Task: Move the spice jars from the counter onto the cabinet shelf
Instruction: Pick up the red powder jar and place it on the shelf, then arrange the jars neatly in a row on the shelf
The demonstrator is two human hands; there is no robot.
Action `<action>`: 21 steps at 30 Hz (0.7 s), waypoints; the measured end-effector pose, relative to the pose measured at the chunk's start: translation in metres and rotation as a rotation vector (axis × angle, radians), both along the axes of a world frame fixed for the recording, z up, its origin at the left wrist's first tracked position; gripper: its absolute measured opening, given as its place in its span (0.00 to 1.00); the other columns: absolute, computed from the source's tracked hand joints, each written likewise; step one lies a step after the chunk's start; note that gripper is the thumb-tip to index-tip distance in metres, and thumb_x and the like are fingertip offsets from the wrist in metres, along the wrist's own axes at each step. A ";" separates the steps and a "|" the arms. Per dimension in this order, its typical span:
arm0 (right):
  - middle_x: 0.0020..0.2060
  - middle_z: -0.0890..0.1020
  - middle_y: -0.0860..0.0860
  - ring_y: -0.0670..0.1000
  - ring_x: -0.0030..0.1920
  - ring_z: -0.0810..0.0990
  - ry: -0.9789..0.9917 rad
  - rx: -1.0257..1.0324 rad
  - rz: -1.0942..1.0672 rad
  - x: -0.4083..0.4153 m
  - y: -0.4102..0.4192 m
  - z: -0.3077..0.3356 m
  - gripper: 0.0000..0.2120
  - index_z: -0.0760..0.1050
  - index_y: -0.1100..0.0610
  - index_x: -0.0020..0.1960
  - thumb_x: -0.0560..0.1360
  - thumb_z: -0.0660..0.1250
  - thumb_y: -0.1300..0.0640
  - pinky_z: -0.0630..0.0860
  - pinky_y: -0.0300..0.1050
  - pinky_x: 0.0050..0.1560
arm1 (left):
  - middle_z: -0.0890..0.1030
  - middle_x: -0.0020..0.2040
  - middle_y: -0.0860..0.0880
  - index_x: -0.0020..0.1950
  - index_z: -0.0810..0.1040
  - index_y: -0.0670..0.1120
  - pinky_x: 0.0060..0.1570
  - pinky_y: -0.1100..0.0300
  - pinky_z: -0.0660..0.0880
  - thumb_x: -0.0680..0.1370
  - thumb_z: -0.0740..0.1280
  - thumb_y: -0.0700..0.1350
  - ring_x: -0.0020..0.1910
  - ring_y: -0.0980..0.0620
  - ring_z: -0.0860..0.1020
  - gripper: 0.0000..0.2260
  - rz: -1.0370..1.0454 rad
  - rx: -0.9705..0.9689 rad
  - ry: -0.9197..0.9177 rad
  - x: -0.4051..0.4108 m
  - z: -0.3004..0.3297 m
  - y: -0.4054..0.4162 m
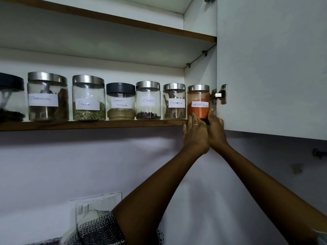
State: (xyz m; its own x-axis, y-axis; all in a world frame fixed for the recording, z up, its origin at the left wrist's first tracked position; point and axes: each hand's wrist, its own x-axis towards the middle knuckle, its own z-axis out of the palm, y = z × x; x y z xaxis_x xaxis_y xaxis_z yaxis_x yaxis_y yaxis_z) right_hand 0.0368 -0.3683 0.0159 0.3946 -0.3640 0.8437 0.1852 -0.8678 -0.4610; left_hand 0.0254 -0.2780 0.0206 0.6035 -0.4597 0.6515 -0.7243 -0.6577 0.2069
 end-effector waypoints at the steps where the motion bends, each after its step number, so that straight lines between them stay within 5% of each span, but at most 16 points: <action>1: 0.60 0.74 0.54 0.52 0.56 0.76 -0.005 0.000 0.015 -0.003 0.001 -0.001 0.22 0.65 0.56 0.70 0.81 0.51 0.45 0.72 0.41 0.52 | 0.46 0.78 0.42 0.77 0.47 0.40 0.75 0.50 0.44 0.79 0.62 0.41 0.77 0.46 0.43 0.32 -0.010 -0.001 0.004 0.000 -0.002 0.001; 3: 0.65 0.73 0.60 0.56 0.64 0.73 0.045 0.032 0.121 -0.011 0.002 -0.001 0.19 0.64 0.61 0.71 0.82 0.55 0.57 0.72 0.41 0.59 | 0.46 0.78 0.43 0.77 0.46 0.40 0.75 0.50 0.45 0.80 0.60 0.41 0.77 0.47 0.43 0.31 -0.012 0.003 0.004 0.001 -0.004 0.006; 6: 0.71 0.64 0.64 0.61 0.72 0.62 0.101 -0.030 0.080 -0.014 0.000 -0.006 0.24 0.61 0.69 0.71 0.76 0.58 0.71 0.57 0.47 0.72 | 0.47 0.79 0.44 0.77 0.47 0.41 0.75 0.49 0.46 0.80 0.60 0.42 0.77 0.48 0.44 0.30 -0.025 0.018 -0.006 -0.001 -0.005 0.017; 12: 0.73 0.64 0.59 0.58 0.73 0.61 0.071 0.017 0.053 -0.015 0.017 -0.031 0.26 0.59 0.63 0.74 0.77 0.59 0.68 0.61 0.51 0.70 | 0.49 0.78 0.45 0.77 0.49 0.41 0.74 0.48 0.46 0.81 0.58 0.44 0.77 0.47 0.46 0.28 -0.052 0.071 -0.060 -0.006 -0.016 0.047; 16: 0.64 0.75 0.62 0.64 0.66 0.69 -0.071 0.047 -0.028 -0.020 0.045 -0.041 0.21 0.71 0.66 0.65 0.73 0.61 0.73 0.70 0.56 0.61 | 0.58 0.77 0.43 0.76 0.57 0.41 0.75 0.52 0.50 0.81 0.56 0.40 0.76 0.46 0.54 0.23 -0.074 0.052 -0.240 -0.003 -0.019 0.071; 21: 0.58 0.77 0.63 0.65 0.62 0.72 -0.169 -0.052 -0.018 -0.027 0.088 -0.030 0.16 0.73 0.66 0.59 0.71 0.65 0.71 0.67 0.59 0.61 | 0.78 0.62 0.40 0.65 0.75 0.39 0.61 0.51 0.71 0.78 0.61 0.37 0.62 0.41 0.74 0.16 -0.138 -0.061 -0.472 -0.008 -0.013 0.111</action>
State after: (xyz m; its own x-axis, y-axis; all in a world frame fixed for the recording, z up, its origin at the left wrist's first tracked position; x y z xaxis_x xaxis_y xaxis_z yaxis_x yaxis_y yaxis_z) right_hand 0.0094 -0.2801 -0.0141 0.2390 -0.3236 0.9155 0.2403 -0.8938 -0.3787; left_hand 0.0174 -0.1666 0.0074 0.1718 -0.4670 0.8674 -0.8280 -0.5456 -0.1297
